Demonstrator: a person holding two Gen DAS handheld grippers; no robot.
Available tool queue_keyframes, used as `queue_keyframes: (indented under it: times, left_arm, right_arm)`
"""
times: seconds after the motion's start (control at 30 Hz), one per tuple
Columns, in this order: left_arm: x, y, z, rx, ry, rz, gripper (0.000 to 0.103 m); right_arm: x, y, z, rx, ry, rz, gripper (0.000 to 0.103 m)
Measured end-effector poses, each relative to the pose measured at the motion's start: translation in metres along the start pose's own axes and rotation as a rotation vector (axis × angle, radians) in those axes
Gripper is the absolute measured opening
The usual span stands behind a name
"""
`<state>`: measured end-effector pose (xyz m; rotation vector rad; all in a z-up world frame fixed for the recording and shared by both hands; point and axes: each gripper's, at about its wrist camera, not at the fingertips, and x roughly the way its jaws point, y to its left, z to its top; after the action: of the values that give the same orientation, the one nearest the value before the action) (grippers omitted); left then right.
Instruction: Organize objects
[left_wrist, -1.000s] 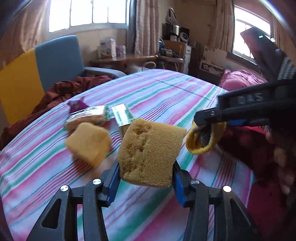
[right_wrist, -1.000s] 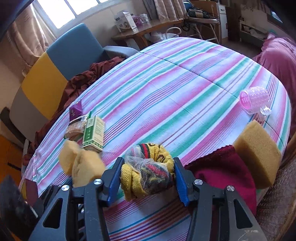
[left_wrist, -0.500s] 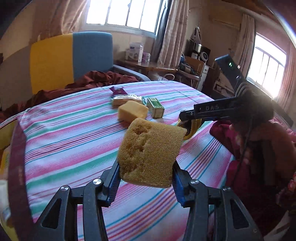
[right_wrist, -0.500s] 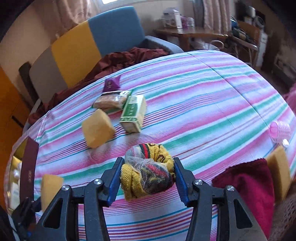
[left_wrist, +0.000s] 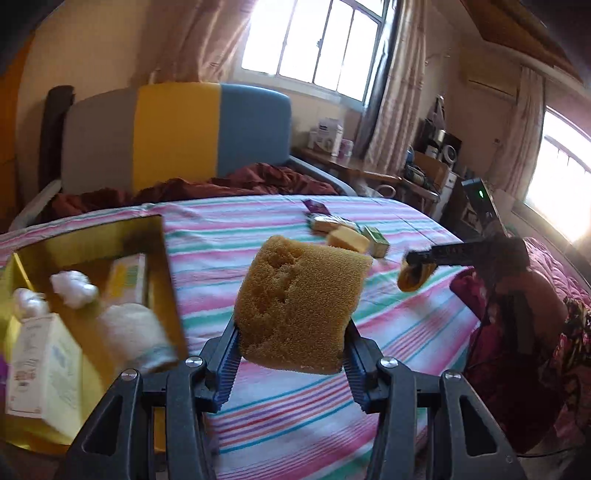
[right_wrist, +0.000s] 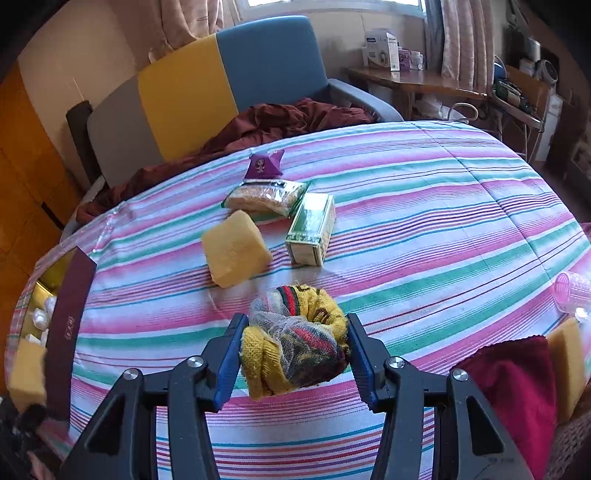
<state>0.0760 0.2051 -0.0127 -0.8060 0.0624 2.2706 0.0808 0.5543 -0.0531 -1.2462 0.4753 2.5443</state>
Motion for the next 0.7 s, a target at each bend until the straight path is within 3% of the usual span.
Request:
queue_keyframes:
  times: [0.2,0.3,0.4,0.57,0.7]
  left_arm:
    - [-0.027,0.047,0.014,-0.059,-0.066,0.105,0.050]
    - [-0.037,0.075,0.019,-0.104,-0.071,0.150,0.050]
    - [-0.045,0.106,0.024,-0.145,-0.061,0.205,0.050]
    - [-0.054,0.160,0.024,-0.220,-0.039,0.300,0.050]
    - [-0.050,0.198,0.018,-0.306,0.001,0.322,0.051]
  right_arm:
    - [0.005,0.022,-0.004,-0.049,0.004,0.009,0.053]
    - [0.009,0.036,-0.012,-0.020,-0.018,0.068,0.053]
    - [0.013,0.052,-0.022,-0.017,-0.036,0.119,0.053]
    - [0.005,0.076,-0.026,-0.079,-0.045,0.118,0.053]
    - [-0.005,0.088,-0.023,-0.092,-0.050,0.136,0.053]
